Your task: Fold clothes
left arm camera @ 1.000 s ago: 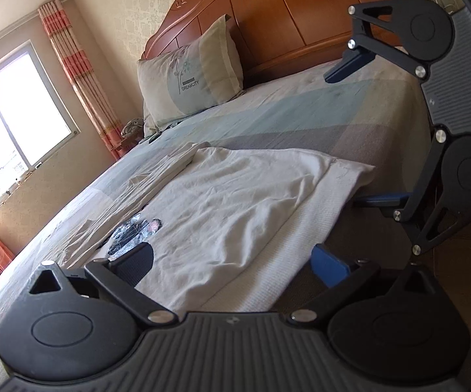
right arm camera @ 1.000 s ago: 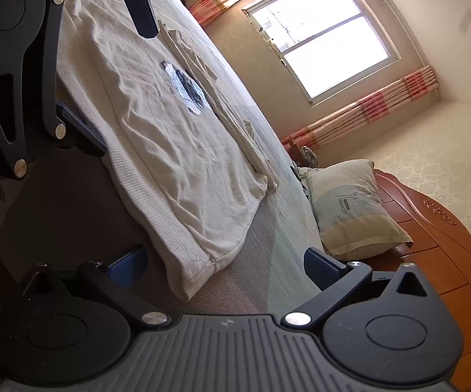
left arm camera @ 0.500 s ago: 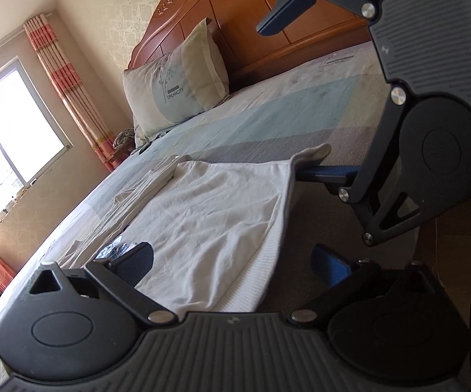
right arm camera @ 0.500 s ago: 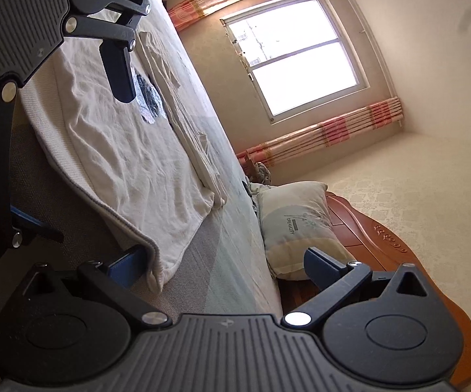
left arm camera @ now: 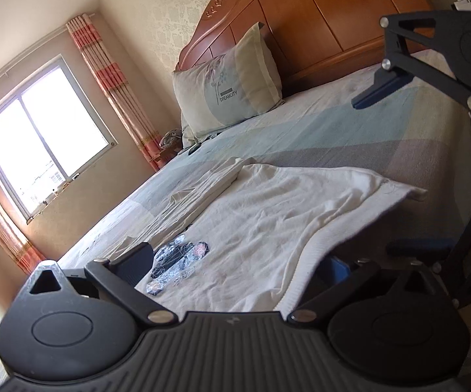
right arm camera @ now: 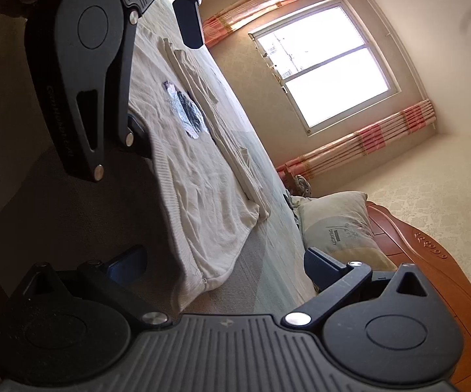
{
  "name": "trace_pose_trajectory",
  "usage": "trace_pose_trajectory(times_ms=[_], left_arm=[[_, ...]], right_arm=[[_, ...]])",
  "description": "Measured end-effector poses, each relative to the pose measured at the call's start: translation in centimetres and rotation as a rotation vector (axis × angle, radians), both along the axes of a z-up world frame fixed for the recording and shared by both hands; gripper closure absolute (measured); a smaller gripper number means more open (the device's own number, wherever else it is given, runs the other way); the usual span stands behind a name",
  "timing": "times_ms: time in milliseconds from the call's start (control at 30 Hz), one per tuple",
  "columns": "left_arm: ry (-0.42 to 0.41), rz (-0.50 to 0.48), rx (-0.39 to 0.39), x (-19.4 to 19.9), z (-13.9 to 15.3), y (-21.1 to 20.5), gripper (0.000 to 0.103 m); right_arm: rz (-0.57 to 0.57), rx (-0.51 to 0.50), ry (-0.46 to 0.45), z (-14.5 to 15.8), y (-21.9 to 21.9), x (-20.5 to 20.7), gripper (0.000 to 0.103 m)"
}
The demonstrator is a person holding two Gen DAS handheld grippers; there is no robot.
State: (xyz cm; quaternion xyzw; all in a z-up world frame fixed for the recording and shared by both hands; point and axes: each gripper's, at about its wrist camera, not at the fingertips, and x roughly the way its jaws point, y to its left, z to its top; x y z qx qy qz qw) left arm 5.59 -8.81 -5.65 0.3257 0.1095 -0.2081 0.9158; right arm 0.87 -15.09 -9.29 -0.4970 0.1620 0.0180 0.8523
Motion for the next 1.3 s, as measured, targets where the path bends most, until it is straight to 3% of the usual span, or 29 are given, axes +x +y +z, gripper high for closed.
trace_pose_trajectory(times_ms=[200,367,700,800,1033,1167,1300], left_arm=[[0.059,-0.042,-0.024,-0.5,0.0,1.5,0.001],[0.112,-0.007,0.022,-0.7,-1.6,3.8,0.001],[-0.043,0.077,0.242,0.7,-2.7,1.9,0.001],[-0.112,0.125,0.354,0.9,-3.4,2.6,0.001],[-0.099,0.236,0.423,0.9,-3.8,8.2,0.000],[-0.069,0.287,0.402,1.3,-3.5,10.1,0.000],[-0.084,0.252,0.436,1.4,-3.7,9.7,0.000]], right_arm=[[0.013,-0.031,-0.055,-0.9,2.5,2.7,0.000],[-0.004,-0.001,-0.101,-0.3,2.0,3.3,0.000],[-0.026,0.091,-0.136,2.1,1.2,3.8,0.000],[-0.035,0.107,-0.136,2.3,1.1,3.7,0.000],[-0.050,0.100,-0.113,1.5,0.8,3.7,0.000],[-0.050,0.095,-0.094,1.0,0.8,3.5,0.000],[-0.025,0.091,-0.060,0.6,1.1,3.5,0.000]])
